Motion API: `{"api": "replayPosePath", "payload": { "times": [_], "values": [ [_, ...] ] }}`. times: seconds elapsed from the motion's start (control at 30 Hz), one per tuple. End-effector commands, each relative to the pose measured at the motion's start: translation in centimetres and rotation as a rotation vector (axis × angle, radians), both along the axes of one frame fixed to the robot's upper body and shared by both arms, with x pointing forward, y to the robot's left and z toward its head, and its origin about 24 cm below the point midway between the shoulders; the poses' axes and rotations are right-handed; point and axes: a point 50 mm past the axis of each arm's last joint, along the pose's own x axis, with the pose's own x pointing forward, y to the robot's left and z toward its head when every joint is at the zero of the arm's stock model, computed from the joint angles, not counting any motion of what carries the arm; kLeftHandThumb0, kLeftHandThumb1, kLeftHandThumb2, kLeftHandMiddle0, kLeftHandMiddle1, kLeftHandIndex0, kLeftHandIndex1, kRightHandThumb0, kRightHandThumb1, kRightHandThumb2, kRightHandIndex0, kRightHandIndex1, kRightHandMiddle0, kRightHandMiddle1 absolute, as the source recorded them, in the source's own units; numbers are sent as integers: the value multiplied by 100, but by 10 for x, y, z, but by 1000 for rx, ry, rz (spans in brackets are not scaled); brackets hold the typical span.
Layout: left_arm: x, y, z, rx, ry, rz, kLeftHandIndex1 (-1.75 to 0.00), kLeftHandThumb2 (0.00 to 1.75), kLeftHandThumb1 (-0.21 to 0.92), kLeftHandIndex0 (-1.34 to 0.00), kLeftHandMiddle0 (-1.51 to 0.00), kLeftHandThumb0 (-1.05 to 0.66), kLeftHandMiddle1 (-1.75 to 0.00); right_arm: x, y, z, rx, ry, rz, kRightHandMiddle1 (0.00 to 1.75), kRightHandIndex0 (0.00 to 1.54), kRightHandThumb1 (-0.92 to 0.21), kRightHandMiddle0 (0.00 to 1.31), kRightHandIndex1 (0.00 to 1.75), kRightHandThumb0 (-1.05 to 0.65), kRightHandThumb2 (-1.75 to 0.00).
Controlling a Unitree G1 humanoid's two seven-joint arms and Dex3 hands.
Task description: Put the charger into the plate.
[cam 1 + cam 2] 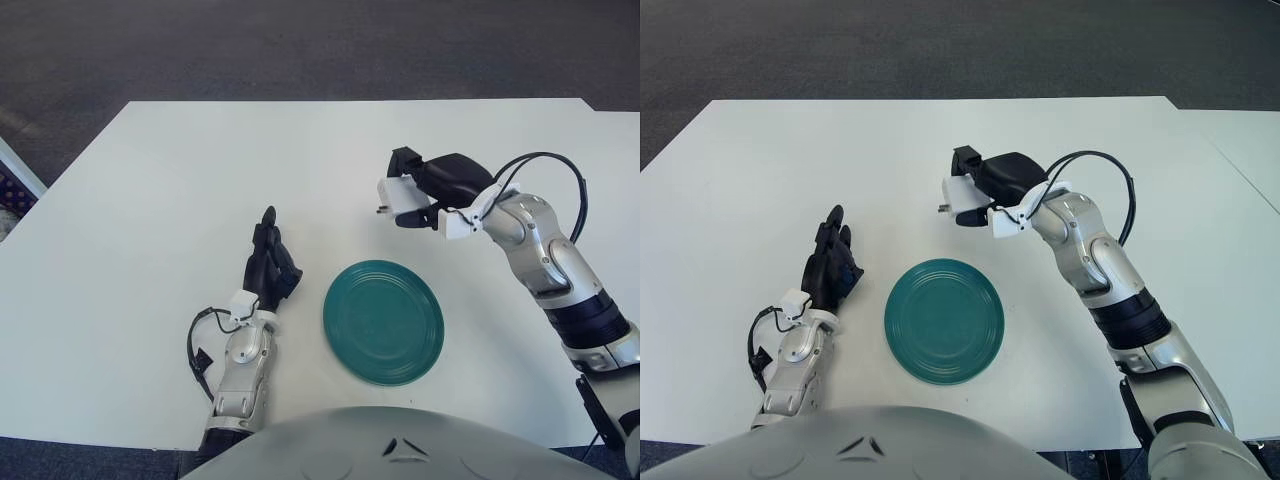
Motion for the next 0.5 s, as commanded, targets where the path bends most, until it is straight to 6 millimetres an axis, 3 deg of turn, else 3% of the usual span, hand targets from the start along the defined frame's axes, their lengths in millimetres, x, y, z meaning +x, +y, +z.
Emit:
{"api": "replayPosePath", "payload": {
  "times": [0.0, 0.13, 0.47],
  "values": [
    [-4, -1, -8, -13, 46, 7, -25, 103, 92, 0, -5, -89, 0, -10, 9, -6, -46, 6, 62, 175, 117, -92, 90, 175, -48, -79],
    [-5, -2, -7, -23, 46, 7, -26, 101, 92, 0, -5, -89, 0, -19, 12, -18, -80, 50, 110, 175, 122, -92, 90, 175, -48, -82],
    [-7, -2, -6, -11, 33, 0, -20, 102, 92, 0, -2, -89, 0, -31, 12, -26, -186, 79, 240, 175, 130, -92, 94, 175, -50, -81]
  ]
}}
